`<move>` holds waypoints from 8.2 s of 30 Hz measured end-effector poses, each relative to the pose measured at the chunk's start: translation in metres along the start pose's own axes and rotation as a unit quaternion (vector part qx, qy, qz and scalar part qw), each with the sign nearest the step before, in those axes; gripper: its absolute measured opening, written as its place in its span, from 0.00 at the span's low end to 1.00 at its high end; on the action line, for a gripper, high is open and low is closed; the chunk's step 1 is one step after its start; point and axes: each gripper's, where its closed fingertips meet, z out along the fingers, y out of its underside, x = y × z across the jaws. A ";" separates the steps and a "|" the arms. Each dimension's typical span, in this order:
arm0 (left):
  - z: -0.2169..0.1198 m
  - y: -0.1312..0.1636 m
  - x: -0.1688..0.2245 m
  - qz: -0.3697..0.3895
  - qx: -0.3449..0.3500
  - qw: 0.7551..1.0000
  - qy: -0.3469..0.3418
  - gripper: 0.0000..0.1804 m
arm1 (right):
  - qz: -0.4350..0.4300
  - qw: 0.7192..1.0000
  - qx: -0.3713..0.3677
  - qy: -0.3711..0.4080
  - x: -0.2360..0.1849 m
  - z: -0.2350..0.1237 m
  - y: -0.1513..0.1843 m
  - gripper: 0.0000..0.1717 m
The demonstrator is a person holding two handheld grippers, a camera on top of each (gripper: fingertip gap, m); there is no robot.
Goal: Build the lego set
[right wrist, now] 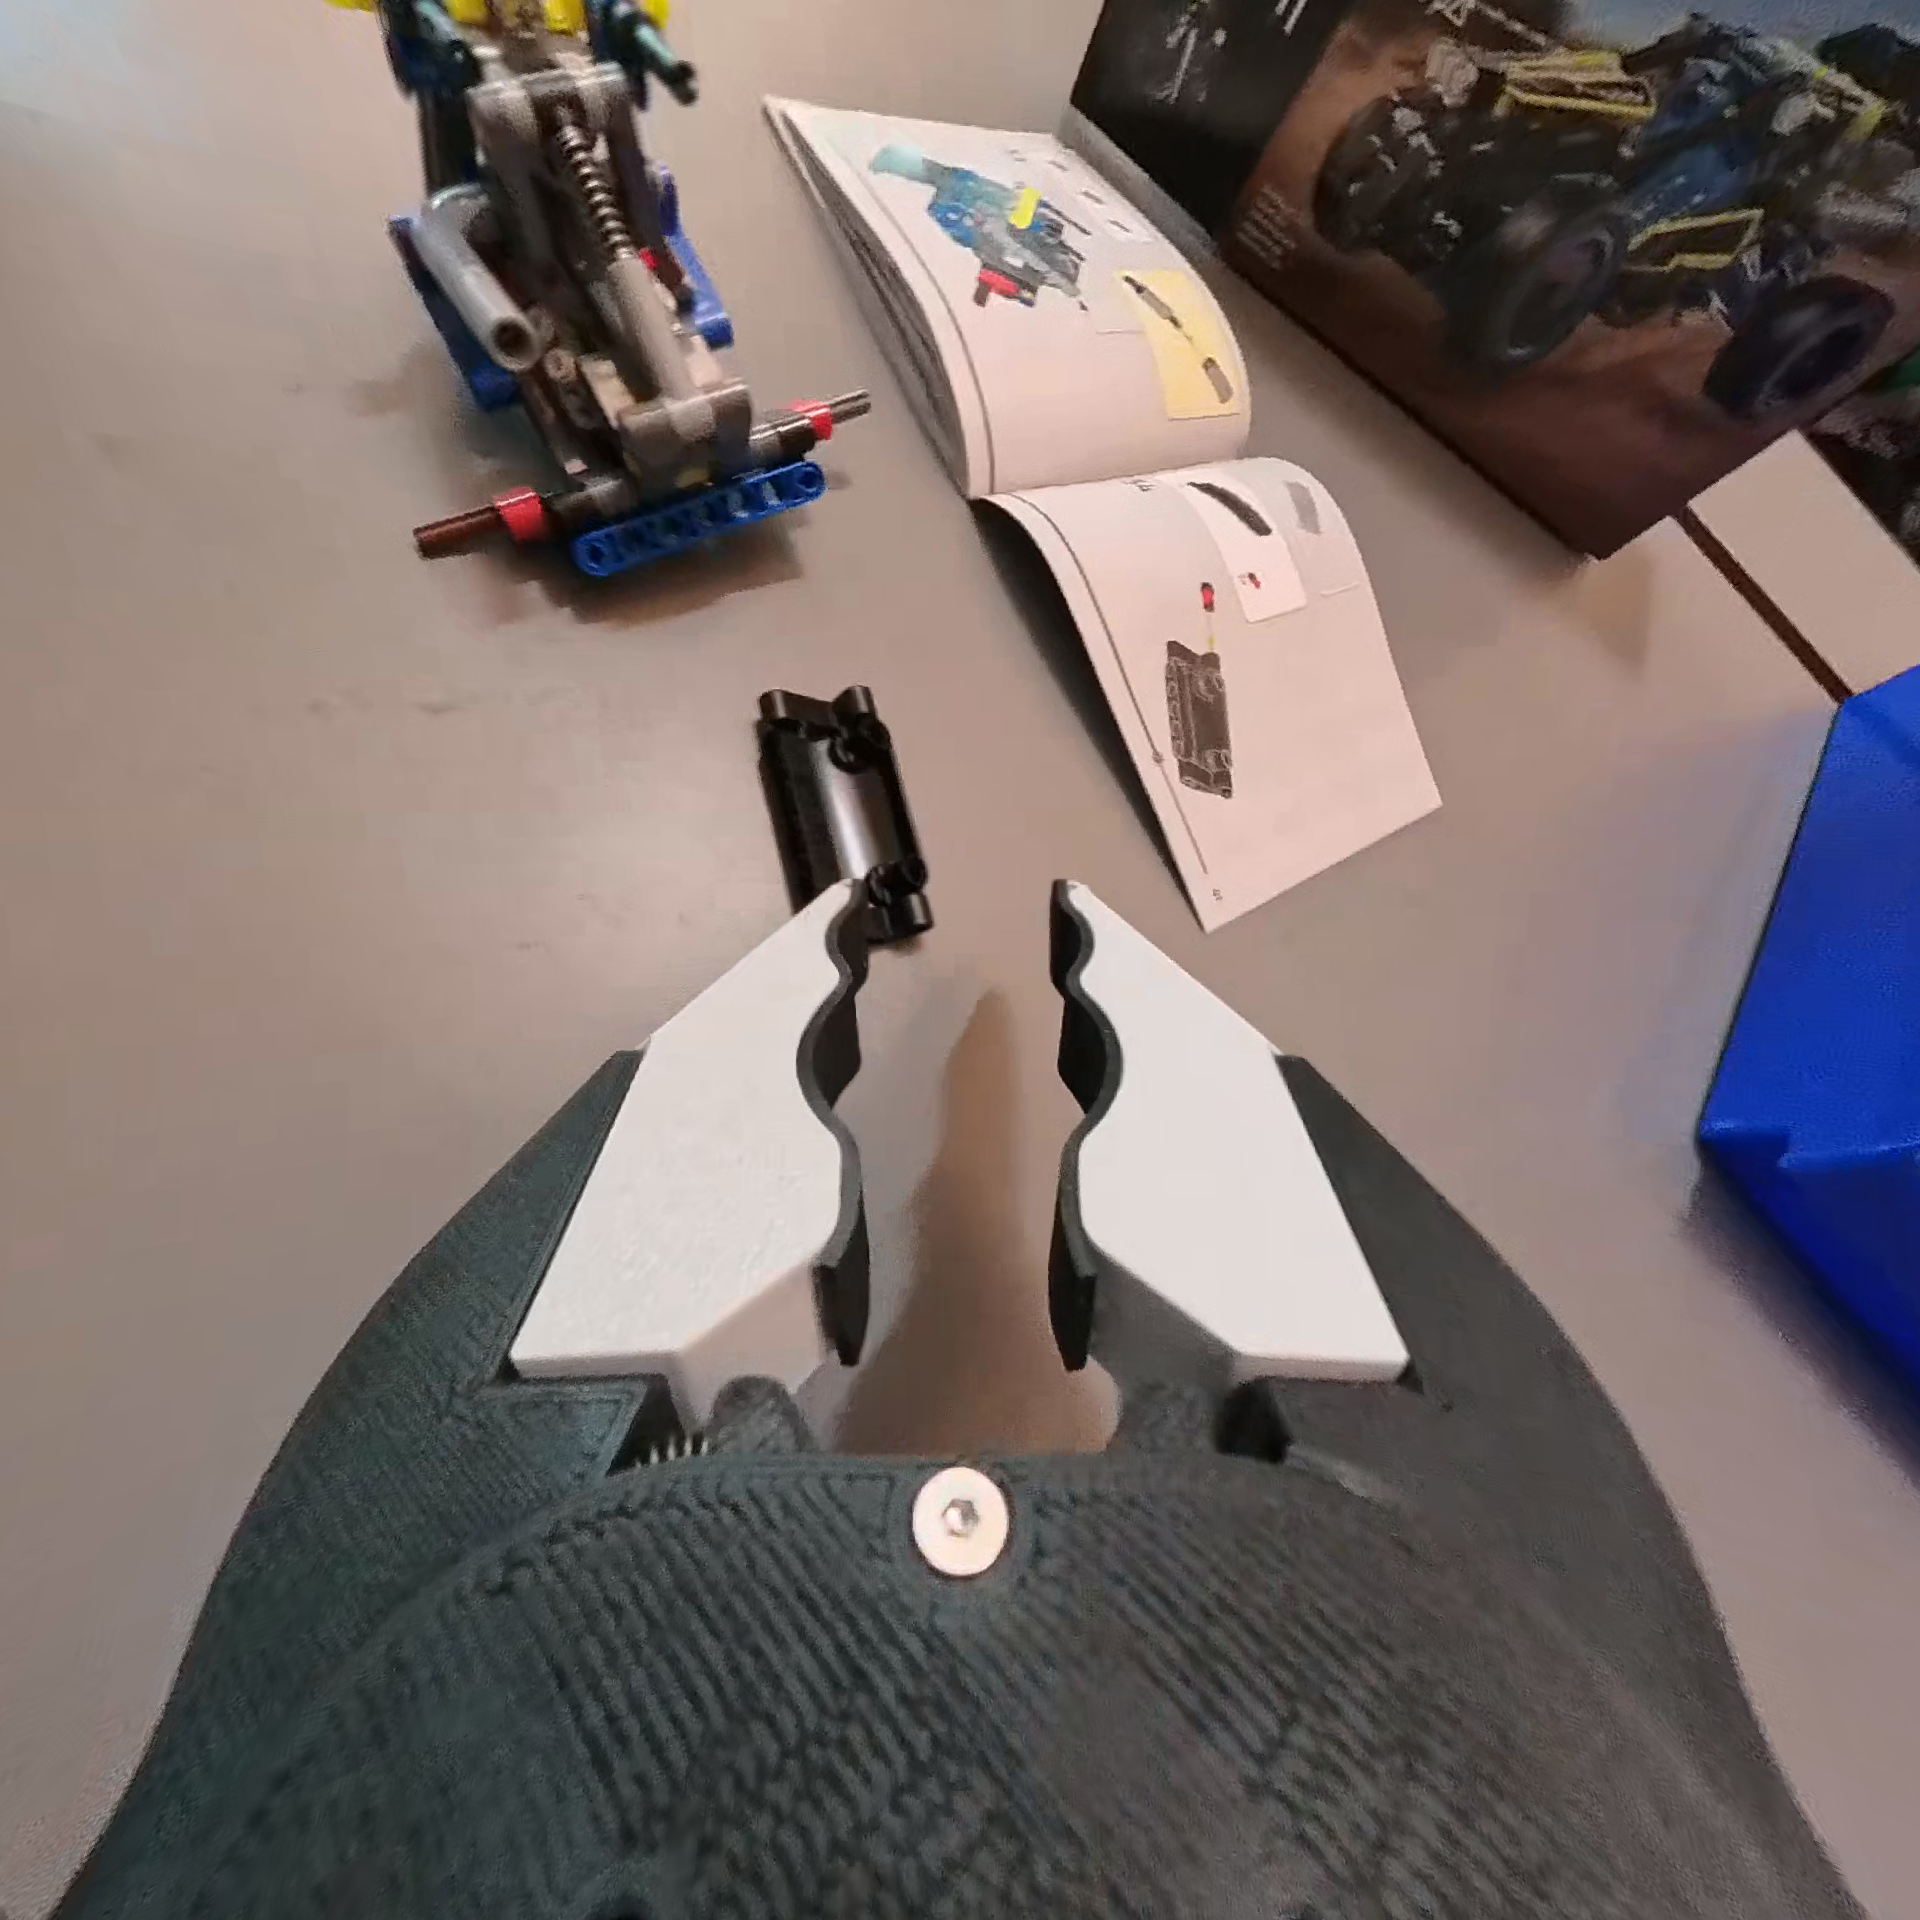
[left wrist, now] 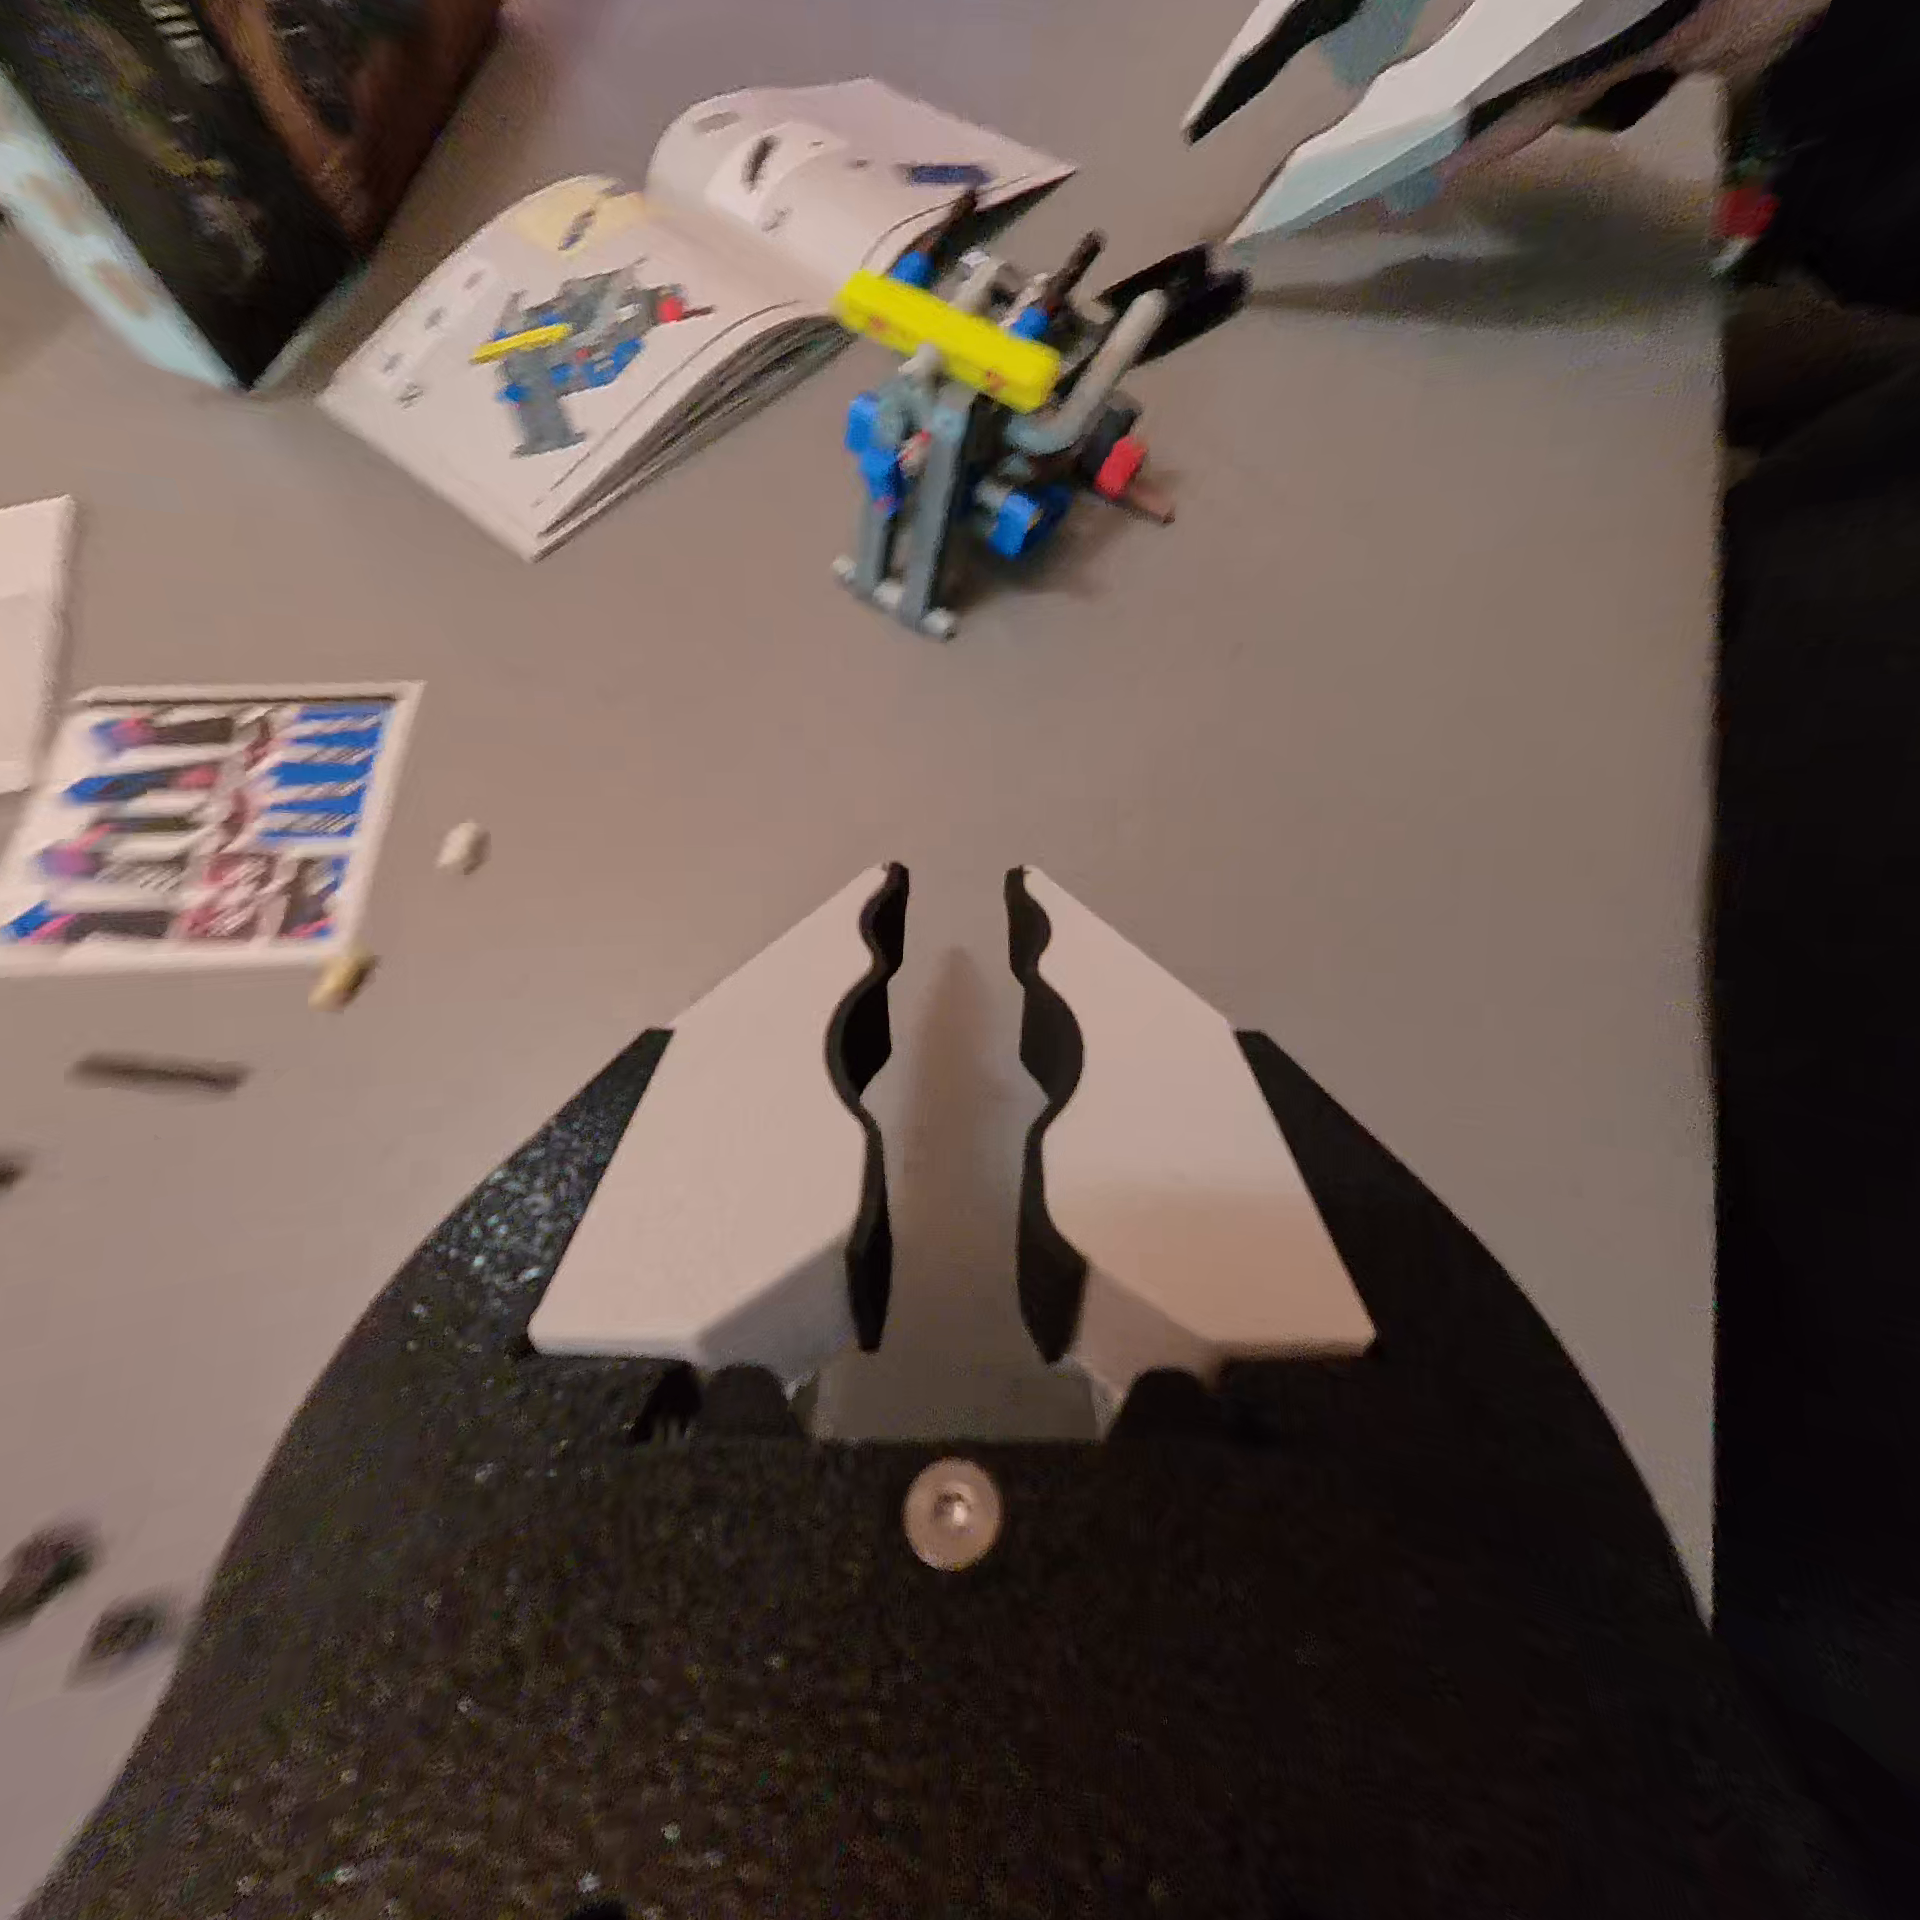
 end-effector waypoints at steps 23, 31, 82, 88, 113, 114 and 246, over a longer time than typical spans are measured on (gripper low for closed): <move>-0.170 0.131 -0.073 -0.082 -0.209 0.970 -0.090 0.05 | 0.056 0.998 0.023 -0.003 0.022 -0.003 0.021 0.21; -0.164 0.153 -0.051 -0.092 -0.228 0.962 -0.118 0.04 | 0.050 0.999 0.016 -0.015 0.022 0.002 0.022 0.21; 0.095 -0.025 0.075 0.123 -0.066 0.984 0.115 0.08 | -0.056 0.968 0.043 -0.239 -0.076 0.008 -0.015 0.01; 0.089 -0.018 0.079 0.099 -0.076 0.983 0.132 0.09 | -0.072 0.964 0.048 -0.250 -0.092 0.006 -0.021 0.02; 0.111 -0.032 0.084 0.126 -0.073 0.980 0.137 0.01 | -0.169 0.950 0.091 -0.248 -0.110 0.009 -0.032 0.00; 0.112 -0.033 0.084 0.127 -0.072 0.980 0.136 0.01 | -0.171 0.949 0.092 -0.248 -0.111 0.009 -0.033 0.00; 0.092 -0.021 0.024 0.074 -0.078 0.992 0.071 0.01 | -0.062 0.972 0.044 -0.224 -0.127 0.031 -0.057 0.03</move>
